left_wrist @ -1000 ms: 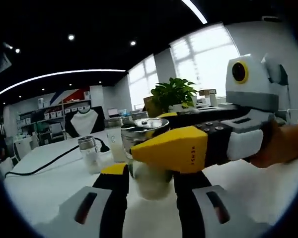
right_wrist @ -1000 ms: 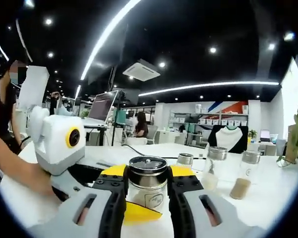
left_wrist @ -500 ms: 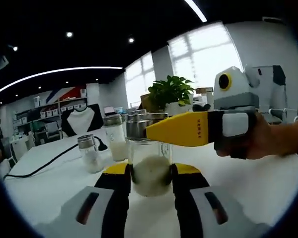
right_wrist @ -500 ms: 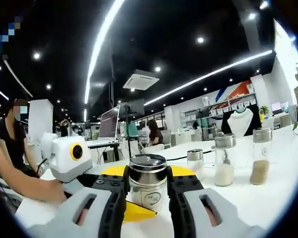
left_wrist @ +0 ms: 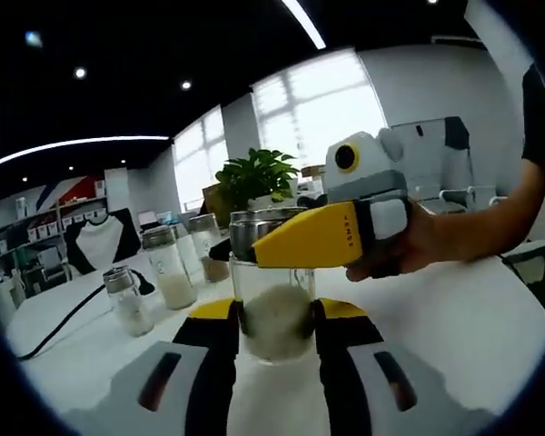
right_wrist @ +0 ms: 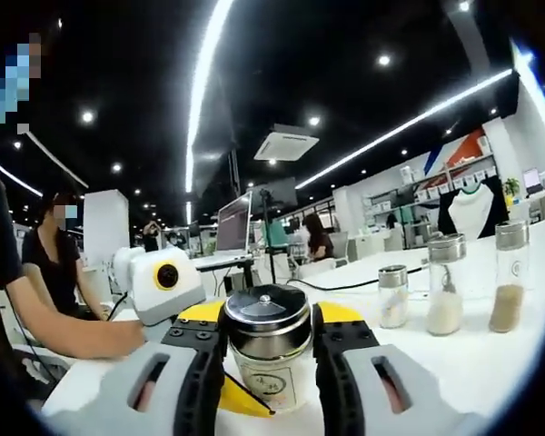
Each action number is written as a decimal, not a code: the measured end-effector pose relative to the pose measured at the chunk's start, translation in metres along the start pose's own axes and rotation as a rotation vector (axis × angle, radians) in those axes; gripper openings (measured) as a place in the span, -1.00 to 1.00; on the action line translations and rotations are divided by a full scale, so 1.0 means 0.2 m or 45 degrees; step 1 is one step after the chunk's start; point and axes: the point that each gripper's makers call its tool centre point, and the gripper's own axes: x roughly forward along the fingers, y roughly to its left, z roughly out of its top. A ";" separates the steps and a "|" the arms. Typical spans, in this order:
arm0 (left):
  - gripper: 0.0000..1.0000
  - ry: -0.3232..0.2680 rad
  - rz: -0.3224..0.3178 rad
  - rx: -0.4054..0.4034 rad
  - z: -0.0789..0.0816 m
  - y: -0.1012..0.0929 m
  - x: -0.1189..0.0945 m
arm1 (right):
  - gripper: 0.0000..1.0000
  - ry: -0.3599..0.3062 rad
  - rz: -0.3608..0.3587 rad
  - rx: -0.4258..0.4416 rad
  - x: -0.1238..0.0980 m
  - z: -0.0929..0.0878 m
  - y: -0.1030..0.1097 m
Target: Rotate the seasoning bottle until the label or dispensing opening points toward the visible target arrow and the bottle remains upright within the marked orientation range
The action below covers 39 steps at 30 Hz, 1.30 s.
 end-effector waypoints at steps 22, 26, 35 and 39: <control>-0.17 0.054 0.394 -0.085 -0.05 0.12 0.15 | -0.31 0.032 -0.334 -0.157 0.03 -0.02 -0.15; -0.22 0.051 0.316 -0.153 -0.05 0.10 0.13 | -0.31 -0.001 -0.253 -0.067 0.04 -0.02 -0.15; -0.24 -0.049 0.086 -0.248 0.02 0.06 0.06 | -0.33 -0.015 -0.001 -0.001 0.00 0.03 -0.06; -0.25 -0.040 0.013 -0.182 0.02 0.02 0.03 | -0.34 0.056 0.035 -0.083 0.00 0.00 -0.03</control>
